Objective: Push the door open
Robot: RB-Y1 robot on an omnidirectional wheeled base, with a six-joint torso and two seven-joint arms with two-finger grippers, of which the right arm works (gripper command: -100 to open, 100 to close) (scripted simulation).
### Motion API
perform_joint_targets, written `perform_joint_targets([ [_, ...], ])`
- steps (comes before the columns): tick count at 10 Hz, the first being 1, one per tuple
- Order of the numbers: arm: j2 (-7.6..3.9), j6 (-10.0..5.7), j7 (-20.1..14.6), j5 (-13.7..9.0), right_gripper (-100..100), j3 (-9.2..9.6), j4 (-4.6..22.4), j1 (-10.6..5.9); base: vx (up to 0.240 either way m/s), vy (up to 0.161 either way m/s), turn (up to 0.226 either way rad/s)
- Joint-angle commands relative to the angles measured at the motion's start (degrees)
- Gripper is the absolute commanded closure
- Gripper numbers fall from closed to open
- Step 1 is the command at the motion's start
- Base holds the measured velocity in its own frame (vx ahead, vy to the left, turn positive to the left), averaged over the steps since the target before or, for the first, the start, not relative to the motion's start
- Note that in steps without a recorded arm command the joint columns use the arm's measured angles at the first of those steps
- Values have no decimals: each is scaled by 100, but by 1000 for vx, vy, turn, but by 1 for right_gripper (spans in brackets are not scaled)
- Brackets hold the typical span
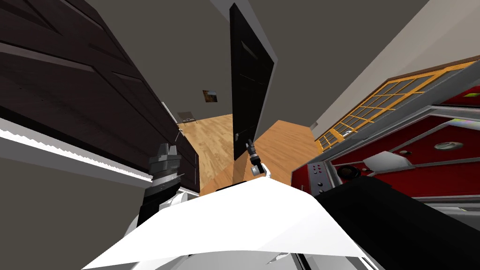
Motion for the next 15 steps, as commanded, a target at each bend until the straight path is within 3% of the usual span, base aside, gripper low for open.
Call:
perform_joint_targets([
  [1,-16,-76,-34,53,-100,5,260,-73,33,-63,72],
  [8,-46,-328,-161,278,-100,19,1222,-476,58,-65,65],
  [9,-46,-328,-161,278,-100,19,1270,-476,42,-59,33],
  [15,-58,-615,-306,535,-100,34,2426,-939,65,-86,82],
])
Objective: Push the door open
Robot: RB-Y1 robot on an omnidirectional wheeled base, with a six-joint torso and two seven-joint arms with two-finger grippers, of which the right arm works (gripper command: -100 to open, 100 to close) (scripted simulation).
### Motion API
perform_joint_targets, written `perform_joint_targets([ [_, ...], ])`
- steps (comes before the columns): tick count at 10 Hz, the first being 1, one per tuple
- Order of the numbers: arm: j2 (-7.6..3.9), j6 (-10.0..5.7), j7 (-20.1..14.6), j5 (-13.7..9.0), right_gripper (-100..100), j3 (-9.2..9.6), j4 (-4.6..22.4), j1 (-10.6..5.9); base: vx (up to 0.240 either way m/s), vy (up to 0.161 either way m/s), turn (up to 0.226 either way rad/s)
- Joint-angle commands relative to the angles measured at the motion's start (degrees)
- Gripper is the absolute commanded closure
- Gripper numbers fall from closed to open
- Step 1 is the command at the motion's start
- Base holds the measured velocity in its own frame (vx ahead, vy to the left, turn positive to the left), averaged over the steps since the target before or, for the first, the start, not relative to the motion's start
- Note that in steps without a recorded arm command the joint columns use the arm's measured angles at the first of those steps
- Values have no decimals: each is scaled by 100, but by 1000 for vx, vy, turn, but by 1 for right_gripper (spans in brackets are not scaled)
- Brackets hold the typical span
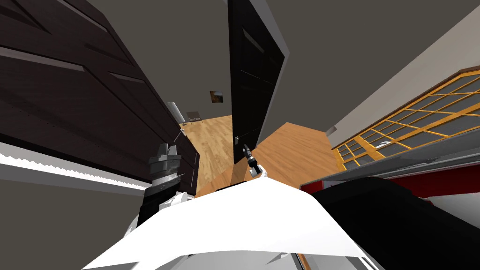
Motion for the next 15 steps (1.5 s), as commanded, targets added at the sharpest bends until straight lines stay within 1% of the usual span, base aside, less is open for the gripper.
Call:
perform_joint_targets([
  [1,-3,-64,-14,21,-100,-11,198,-95,50,-62,21],
  [4,-2,-199,-83,142,-100,-4,741,-313,54,-64,74],
  [7,4,-324,-146,254,-100,3,1211,-513,68,-98,74],
  [8,7,-365,-166,290,-100,5,1406,-578,77,-94,66],
  [11,18,-472,-221,386,-100,11,1838,-751,55,-77,68],
  [12,18,-472,-221,386,-100,11,1838,-751,46,-56,20],
  [15,30,-566,-268,470,-100,16,2215,-902,47,-58,51],
])
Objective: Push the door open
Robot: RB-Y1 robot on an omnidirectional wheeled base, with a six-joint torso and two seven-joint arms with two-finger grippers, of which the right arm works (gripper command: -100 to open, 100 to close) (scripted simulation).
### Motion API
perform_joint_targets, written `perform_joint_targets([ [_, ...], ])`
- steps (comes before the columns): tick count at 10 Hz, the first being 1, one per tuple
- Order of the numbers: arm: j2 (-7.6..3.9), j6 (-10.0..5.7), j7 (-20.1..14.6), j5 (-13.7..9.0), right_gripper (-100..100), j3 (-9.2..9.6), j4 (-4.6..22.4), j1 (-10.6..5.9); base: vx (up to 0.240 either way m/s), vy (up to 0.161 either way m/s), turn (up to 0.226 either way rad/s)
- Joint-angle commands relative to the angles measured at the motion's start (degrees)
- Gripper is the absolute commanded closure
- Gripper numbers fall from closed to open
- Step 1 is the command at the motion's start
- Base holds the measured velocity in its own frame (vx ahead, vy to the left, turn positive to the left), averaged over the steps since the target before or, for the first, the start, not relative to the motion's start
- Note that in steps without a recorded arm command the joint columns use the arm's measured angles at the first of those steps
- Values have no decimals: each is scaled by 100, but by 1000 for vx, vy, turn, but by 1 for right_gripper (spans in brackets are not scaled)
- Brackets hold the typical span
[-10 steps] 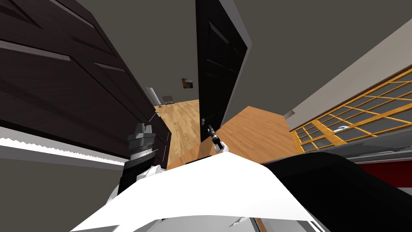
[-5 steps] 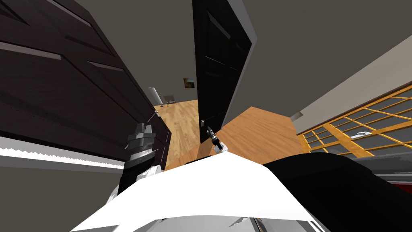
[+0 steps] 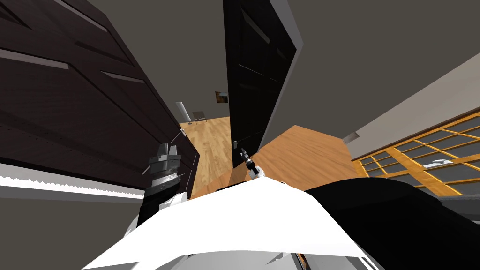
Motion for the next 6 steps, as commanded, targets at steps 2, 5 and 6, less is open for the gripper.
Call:
perform_joint_targets([
  [2,12,-115,-31,62,-100,-6,372,-149,49,-73,49],
  [5,28,-199,-73,137,-100,-1,708,-284,48,-70,54],
  [6,37,-237,-93,172,-100,1,863,-346,39,-71,55],
])
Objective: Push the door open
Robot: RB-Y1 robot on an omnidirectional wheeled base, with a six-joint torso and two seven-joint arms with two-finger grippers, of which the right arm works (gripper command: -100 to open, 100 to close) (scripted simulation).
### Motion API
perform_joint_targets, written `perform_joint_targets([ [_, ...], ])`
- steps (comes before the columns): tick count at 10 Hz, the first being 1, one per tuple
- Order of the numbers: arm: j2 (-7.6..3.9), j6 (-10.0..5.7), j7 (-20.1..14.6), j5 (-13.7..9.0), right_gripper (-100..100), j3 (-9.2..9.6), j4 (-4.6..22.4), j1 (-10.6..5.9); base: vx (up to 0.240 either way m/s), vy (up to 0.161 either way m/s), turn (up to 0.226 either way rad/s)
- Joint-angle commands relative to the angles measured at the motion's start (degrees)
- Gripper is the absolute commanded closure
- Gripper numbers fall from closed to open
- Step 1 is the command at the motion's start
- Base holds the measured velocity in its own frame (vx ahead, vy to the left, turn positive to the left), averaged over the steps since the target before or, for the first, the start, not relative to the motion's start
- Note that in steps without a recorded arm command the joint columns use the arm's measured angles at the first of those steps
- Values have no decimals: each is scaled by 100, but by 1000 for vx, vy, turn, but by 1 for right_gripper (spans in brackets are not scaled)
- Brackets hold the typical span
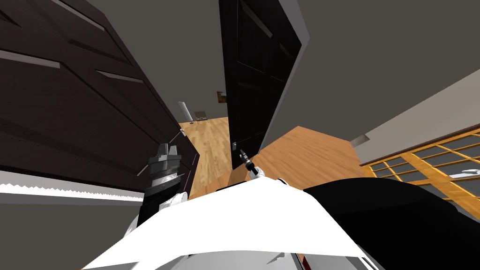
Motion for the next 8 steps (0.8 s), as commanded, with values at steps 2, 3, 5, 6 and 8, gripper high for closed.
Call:
perform_joint_targets([
  [2,1,-17,26,-12,-100,-15,28,1,58,-15,24],
  [3,2,-20,35,-17,-100,-20,33,3,180,31,31],
  [5,18,-33,79,-39,-100,-43,54,11,192,55,25],
  [6,30,-40,102,-51,-100,-55,65,16,224,59,27],
  [8,62,-53,145,-73,-100,-78,86,24,209,60,40],
])
